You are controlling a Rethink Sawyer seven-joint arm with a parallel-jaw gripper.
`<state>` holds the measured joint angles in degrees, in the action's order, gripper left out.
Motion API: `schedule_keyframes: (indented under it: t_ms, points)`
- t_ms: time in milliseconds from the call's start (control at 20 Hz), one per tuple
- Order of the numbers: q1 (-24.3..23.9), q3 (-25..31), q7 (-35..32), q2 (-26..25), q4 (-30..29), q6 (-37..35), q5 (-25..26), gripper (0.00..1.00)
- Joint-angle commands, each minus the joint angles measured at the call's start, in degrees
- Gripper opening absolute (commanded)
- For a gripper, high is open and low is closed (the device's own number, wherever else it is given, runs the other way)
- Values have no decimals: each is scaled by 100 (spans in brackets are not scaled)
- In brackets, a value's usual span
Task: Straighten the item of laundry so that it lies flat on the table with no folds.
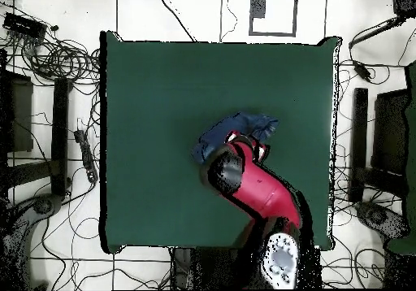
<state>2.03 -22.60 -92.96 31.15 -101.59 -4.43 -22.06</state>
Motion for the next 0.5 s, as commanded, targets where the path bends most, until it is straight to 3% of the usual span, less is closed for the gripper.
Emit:
schedule_keyframes:
  t_ms: [50, 350, 500]
  points:
    - [896, -1335, -966, 106, 333, -954, 90, 0]
    - [1446, -1950, -1186, -39, 650, -1418, 36, 0]
    - [1767, -2605, -1221, -182, 975, -2438, 152, 0]
